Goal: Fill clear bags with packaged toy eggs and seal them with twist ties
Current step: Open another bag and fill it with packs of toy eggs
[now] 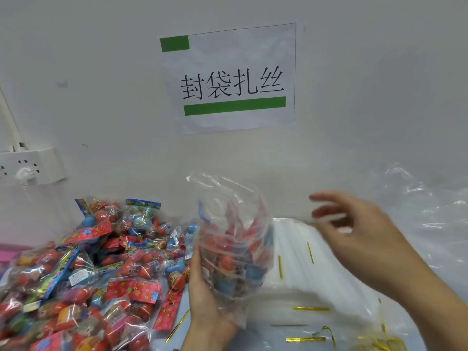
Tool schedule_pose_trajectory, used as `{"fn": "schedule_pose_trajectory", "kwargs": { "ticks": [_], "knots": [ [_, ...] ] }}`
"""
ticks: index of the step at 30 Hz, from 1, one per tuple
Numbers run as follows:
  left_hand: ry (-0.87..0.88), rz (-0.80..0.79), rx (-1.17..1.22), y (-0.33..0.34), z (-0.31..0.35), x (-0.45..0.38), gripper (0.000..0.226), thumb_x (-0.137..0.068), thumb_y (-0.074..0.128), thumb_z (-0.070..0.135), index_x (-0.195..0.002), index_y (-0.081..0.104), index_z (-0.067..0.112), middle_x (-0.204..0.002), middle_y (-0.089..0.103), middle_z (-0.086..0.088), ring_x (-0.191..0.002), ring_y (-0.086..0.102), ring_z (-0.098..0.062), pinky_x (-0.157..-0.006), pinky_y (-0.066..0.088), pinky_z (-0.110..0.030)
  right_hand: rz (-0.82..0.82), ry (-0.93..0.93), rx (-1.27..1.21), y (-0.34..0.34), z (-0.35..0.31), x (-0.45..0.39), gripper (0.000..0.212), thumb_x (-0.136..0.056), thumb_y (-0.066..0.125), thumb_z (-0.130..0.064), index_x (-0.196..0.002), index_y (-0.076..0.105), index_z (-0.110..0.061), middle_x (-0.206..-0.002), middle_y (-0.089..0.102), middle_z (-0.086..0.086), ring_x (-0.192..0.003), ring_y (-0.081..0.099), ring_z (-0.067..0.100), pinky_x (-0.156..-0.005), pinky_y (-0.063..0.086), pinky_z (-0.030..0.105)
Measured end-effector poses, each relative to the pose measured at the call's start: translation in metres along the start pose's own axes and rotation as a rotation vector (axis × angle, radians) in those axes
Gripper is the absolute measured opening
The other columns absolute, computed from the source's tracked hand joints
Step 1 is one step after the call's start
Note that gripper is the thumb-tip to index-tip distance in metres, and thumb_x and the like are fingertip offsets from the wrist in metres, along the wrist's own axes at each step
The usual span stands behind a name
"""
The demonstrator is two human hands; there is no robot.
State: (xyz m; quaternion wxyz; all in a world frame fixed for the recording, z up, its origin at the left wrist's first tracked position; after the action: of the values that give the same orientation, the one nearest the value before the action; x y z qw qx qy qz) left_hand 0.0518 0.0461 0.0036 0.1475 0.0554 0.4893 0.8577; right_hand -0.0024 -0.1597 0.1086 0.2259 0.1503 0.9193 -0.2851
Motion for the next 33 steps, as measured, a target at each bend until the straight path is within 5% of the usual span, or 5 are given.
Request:
{"fn": "schedule_pose_trajectory", "kwargs": {
  "ticks": [4, 13, 19, 25, 33],
  "knots": [
    [-0.127, -0.104, -0.119, 0.013, -0.011, -0.002, 0.081, -0.087, 0.046, 0.074, -0.141, 0.053, 0.015, -0.142, 0.055, -0.017, -0.128, 0.054, -0.040, -0.106, 0.041, -0.057, -0.575, 0.123, -0.173, 0.027, 0.010, 0.015, 0.057, -0.082, 0.079, -0.037, -0.121, 0.051, -0.067, -0.117, 0.065, -0.032, -0.102, 0.066, -0.006, -0.079, 0.052, 0.010],
    [0.366, 0.239, -0.842, 0.020, 0.013, 0.000, 0.078, -0.073, 0.056, 0.078, -0.140, 0.047, 0.040, -0.145, 0.052, 0.009, -0.131, 0.050, -0.012, -0.108, 0.041, -0.044, -0.330, 0.282, -0.425, 0.042, 0.023, 0.011, 0.019, -0.094, 0.068, -0.020, -0.111, 0.073, -0.026, -0.102, 0.077, -0.006, -0.088, 0.076, 0.027, -0.082, 0.062, 0.046],
    [0.632, 0.214, -0.947, 0.042, 0.018, 0.003, 0.009, -0.094, 0.061, 0.025, -0.094, 0.070, 0.026, -0.090, 0.073, 0.020, -0.087, 0.065, 0.008, -0.074, 0.047, -0.006, -0.382, 0.213, -0.245, 0.027, 0.021, 0.010, 0.064, -0.062, 0.078, -0.061, -0.122, 0.059, -0.051, -0.119, 0.064, -0.025, -0.096, 0.070, -0.005, -0.082, 0.054, 0.014],
    [0.729, 0.223, -1.034, 0.067, 0.021, 0.013, 0.031, -0.101, 0.048, 0.026, -0.084, 0.073, 0.018, -0.074, 0.069, 0.005, -0.064, 0.060, -0.001, -0.059, 0.045, -0.008, -0.121, 0.047, -0.247, 0.028, 0.011, 0.005, 0.009, -0.082, 0.079, -0.030, -0.080, 0.078, -0.022, -0.083, 0.076, -0.014, -0.080, 0.069, -0.005, -0.075, 0.051, 0.018],
    [0.875, 0.228, -1.058, 0.080, 0.035, 0.022, 0.034, -0.100, 0.047, 0.028, -0.080, 0.073, 0.020, -0.075, 0.072, 0.014, -0.071, 0.066, 0.002, -0.067, 0.051, -0.013, 0.144, 0.003, -0.234, 0.033, 0.017, 0.001, 0.019, -0.090, 0.069, -0.022, -0.075, 0.075, -0.012, -0.074, 0.073, -0.007, -0.070, 0.067, 0.001, -0.061, 0.046, 0.009]
  ]
}}
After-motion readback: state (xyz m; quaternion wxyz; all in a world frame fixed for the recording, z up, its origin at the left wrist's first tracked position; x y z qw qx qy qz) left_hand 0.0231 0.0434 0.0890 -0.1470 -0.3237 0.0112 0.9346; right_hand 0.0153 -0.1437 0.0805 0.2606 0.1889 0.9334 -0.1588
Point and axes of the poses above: each hand's wrist, its own x-axis away from the middle knuckle, its own y-axis out of the palm, z = x × y, the point moved 1 cm from there along -x, towards the middle knuckle
